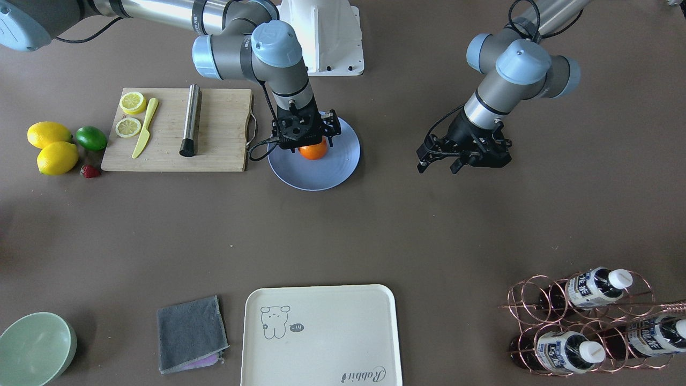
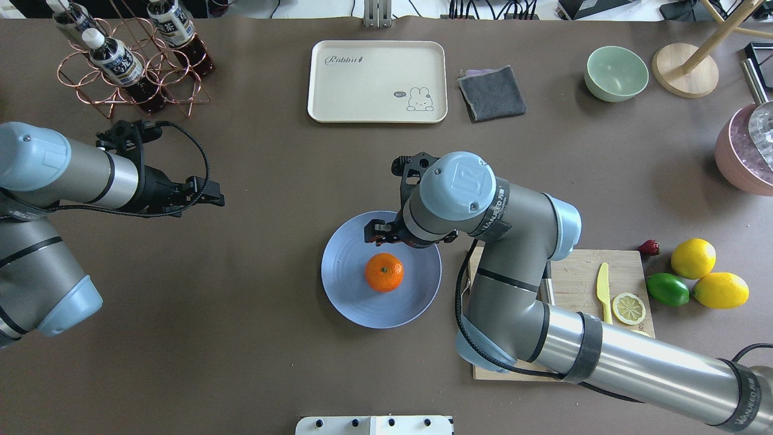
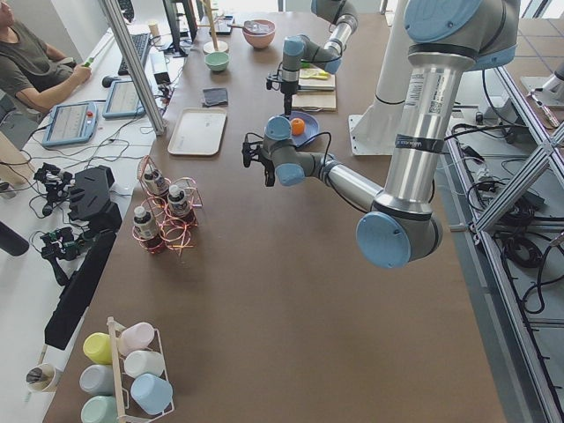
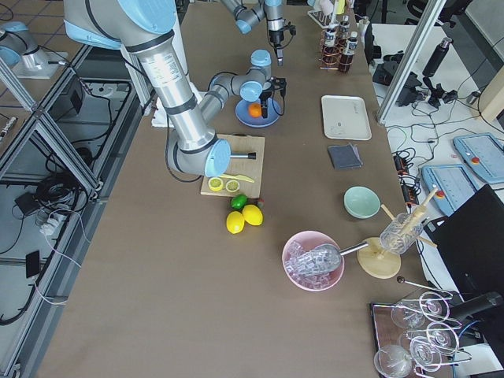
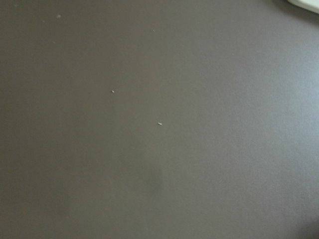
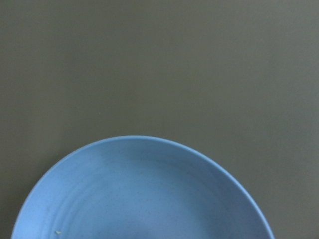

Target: Pick orange to plate

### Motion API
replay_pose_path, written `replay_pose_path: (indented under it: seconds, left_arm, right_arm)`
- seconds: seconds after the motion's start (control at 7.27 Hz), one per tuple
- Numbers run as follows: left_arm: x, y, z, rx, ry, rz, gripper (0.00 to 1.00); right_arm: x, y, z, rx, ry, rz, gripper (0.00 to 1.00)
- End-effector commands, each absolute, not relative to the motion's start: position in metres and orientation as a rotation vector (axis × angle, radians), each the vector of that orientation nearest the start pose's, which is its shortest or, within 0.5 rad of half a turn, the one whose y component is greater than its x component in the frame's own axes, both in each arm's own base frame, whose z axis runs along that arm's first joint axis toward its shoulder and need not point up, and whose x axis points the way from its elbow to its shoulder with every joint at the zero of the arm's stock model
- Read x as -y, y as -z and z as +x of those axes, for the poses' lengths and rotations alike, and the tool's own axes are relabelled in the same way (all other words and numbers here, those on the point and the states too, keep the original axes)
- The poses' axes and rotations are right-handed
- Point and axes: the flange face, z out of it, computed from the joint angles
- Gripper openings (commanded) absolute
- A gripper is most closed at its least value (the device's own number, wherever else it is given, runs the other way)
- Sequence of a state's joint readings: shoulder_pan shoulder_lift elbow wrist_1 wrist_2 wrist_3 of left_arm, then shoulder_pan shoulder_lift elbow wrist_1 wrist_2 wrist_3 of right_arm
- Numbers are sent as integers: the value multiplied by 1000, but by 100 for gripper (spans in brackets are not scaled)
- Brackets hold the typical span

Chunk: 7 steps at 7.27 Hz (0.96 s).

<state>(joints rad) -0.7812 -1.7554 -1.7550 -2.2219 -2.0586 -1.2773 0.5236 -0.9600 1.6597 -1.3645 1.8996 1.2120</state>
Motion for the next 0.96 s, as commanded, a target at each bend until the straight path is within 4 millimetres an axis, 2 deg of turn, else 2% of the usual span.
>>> replay_pose_path:
  seconds: [0.0,0.14,0.28,0.41,0.55,0.69,0.83]
  left_arm:
    - [496,-428,254,-1064,88,167,97]
    - [508,-458,202,-981,27,202,97]
    - [514,-484,152,-926,-21,211,97]
    - [522,-518,89,-889,-77,203,97]
    - [525,-536,39,-842,-91,194,97]
    - [522,-550,3,-813,-110,162,97]
    - [506,-581,-24,-796,-113,96,97]
  right_arm:
    - [503,-322,-400,910,82,119,100]
    - [541,-365,-317,912,136,122,100]
    - [558,-420,-235,915,180,129,100]
    - [561,-485,-169,883,217,138,100]
    - [547,-547,-112,844,236,135,100]
    - [522,-606,-47,837,256,137,100]
    - [506,-642,3,848,242,136,100]
